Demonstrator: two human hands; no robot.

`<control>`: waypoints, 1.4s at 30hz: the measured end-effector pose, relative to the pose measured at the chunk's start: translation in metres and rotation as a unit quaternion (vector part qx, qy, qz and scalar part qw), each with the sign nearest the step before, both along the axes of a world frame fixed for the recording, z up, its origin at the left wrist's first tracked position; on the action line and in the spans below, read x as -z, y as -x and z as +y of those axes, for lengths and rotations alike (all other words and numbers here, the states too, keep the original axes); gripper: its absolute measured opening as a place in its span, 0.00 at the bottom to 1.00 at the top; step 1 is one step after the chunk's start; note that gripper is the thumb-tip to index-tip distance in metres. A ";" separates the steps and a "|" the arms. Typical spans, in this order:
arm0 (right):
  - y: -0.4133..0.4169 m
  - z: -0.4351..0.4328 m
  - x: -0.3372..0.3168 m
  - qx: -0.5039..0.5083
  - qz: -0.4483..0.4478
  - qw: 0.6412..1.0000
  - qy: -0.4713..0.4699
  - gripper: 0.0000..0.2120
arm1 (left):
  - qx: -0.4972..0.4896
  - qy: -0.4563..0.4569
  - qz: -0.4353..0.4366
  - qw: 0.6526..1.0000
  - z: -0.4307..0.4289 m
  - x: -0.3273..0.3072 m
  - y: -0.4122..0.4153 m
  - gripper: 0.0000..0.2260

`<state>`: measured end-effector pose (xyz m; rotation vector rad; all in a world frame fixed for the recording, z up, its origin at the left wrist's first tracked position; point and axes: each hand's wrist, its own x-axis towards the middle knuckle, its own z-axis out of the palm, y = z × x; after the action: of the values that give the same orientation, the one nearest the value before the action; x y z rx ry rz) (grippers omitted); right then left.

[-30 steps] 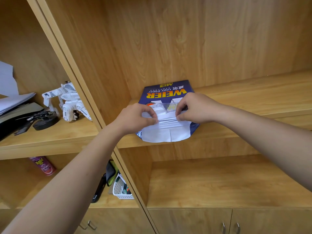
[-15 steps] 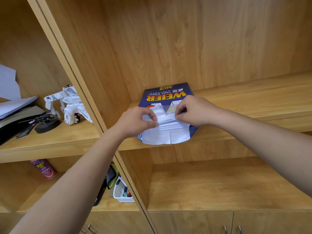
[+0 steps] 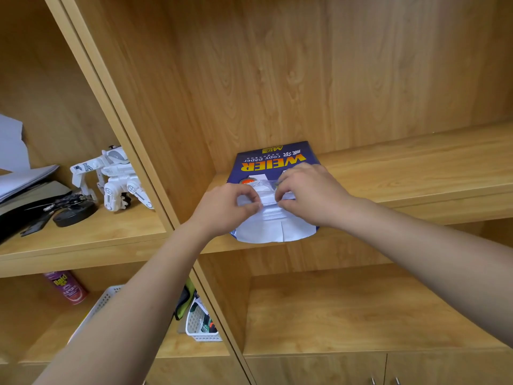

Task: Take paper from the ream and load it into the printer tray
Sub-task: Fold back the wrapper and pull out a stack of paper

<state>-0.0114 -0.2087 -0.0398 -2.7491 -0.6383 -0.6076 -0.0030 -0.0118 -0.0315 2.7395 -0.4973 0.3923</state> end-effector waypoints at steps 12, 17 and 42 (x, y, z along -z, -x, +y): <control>0.003 0.036 -0.007 0.078 -0.018 0.989 0.121 0.11 | 0.062 0.012 -0.100 0.993 0.014 0.015 -0.005 0.07; 0.007 0.040 -0.010 0.093 -0.007 0.992 0.081 0.11 | 0.124 0.159 -0.139 0.970 0.032 0.040 -0.008 0.15; 0.047 0.043 0.018 0.184 -0.048 0.980 -0.053 0.04 | 0.121 0.333 -0.066 0.933 0.054 0.065 -0.008 0.36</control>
<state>-0.0587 -0.1661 -0.0577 -2.7669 -0.1046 -0.8292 0.0055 0.0418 -0.0963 1.9807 -0.5960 0.5627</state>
